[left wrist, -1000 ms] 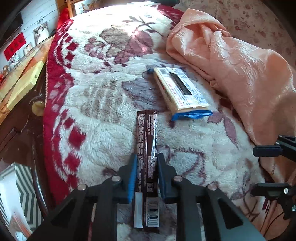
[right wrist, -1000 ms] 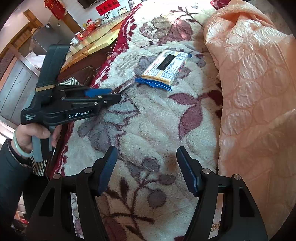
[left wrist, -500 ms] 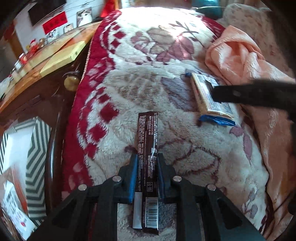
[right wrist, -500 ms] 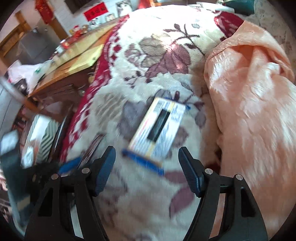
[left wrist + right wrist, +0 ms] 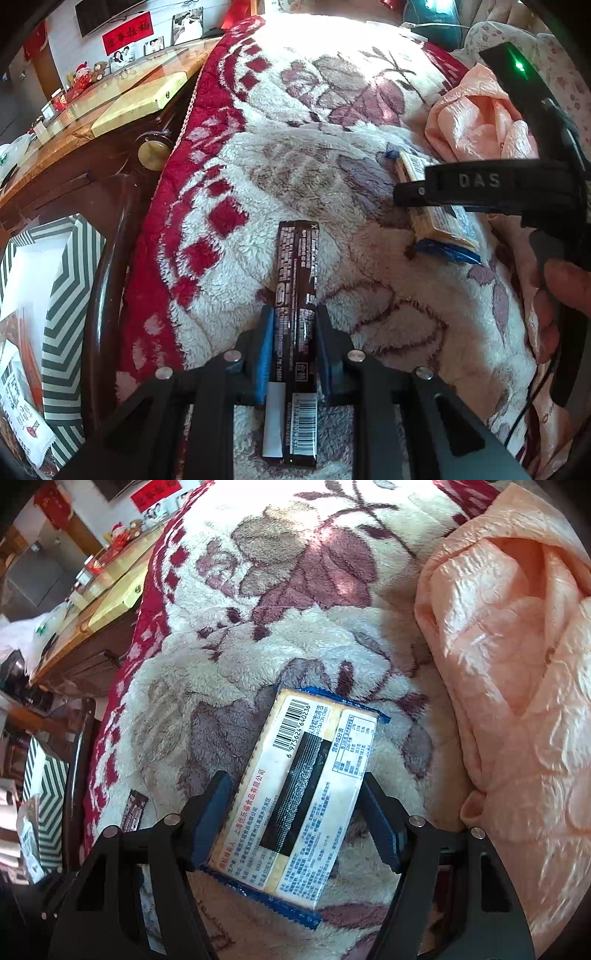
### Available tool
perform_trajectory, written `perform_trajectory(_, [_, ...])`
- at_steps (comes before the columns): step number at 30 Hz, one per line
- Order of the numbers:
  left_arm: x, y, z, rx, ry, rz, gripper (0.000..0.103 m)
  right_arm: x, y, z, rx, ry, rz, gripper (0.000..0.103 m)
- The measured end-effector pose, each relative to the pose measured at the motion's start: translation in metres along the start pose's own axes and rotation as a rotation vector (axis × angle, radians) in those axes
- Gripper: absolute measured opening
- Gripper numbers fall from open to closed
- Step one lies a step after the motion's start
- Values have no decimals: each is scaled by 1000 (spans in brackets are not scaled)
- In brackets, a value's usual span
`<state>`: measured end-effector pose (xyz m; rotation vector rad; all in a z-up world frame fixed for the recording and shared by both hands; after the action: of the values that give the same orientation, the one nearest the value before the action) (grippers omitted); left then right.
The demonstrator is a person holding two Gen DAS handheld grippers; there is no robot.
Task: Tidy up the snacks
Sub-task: 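Grasp the brown chocolate stick packet with the left gripper while the right gripper grasps the cream biscuit packet, then carry the chocolate stick packet and biscuit packet over the tray with both grippers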
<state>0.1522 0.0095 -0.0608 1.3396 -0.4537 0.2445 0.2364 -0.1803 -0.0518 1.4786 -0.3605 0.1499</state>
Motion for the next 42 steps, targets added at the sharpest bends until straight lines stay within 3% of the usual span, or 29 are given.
perform_trajectory(9, [-1, 1, 0, 17, 3, 12, 24, -19, 13, 1, 21, 106, 15, 58])
perform_trajectory(17, [-8, 9, 0, 35, 31, 16, 23, -65, 46, -3, 67, 160, 45, 56])
perform_trajectory(27, [-41, 31, -10, 55, 56, 20, 23, -110, 82, -17, 116, 182, 89, 55])
perform_trajectory(34, [-56, 45, -9, 55, 57, 37, 23, -145, 79, -26, 90, 240, 19, 55])
perform_trajectory(42, [-56, 39, -9, 68, 57, 39, 25, -144, 65, -27, 36, 274, -42, 62])
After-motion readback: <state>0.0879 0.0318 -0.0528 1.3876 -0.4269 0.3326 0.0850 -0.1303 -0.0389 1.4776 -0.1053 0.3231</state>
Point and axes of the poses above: each gripper's, at about its wrist camera, not at the fingertips, and y roughly against the way its jaws point, z to its right, x to its top, the point moved 9 cm from there along -y, roughly the way its jaws point, and after that the axes turned 10 degrees about -x, right-handed, at the moved point
